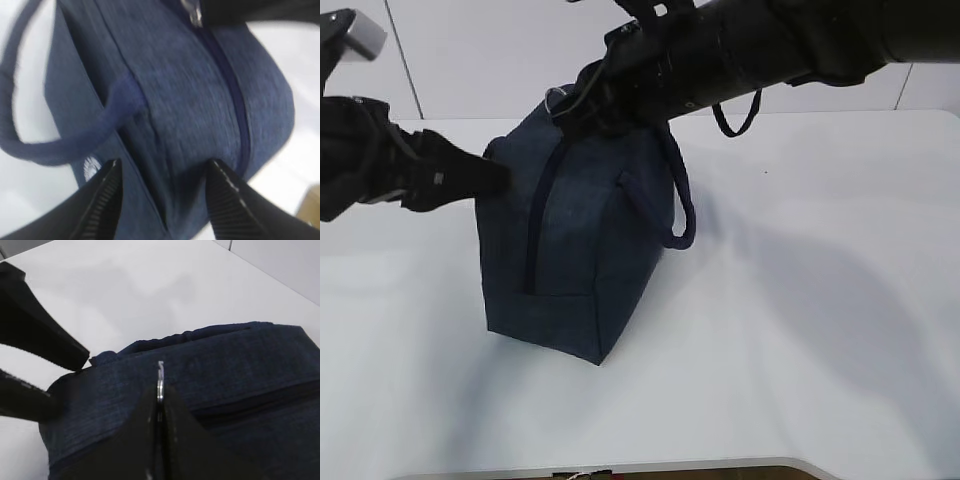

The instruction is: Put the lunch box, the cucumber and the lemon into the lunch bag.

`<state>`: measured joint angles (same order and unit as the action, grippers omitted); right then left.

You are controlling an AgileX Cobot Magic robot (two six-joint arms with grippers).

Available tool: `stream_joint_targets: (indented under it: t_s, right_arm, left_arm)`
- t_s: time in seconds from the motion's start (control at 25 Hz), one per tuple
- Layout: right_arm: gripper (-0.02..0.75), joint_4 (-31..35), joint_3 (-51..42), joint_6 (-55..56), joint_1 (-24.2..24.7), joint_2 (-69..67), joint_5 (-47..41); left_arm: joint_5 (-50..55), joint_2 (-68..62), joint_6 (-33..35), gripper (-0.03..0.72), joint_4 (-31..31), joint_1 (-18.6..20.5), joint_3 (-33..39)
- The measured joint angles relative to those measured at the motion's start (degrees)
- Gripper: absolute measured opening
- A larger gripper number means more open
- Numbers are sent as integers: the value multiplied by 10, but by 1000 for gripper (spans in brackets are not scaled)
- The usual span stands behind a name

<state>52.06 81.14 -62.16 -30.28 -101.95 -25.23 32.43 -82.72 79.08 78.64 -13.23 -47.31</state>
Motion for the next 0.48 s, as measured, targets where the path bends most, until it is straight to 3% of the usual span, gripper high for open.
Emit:
stream_joint_targets:
  t_s: [0.48]
  right_arm:
    - [5,-1,0,1,0,0,-3]
  left_arm:
    - [19,-56,-44,391,13,0,-51]
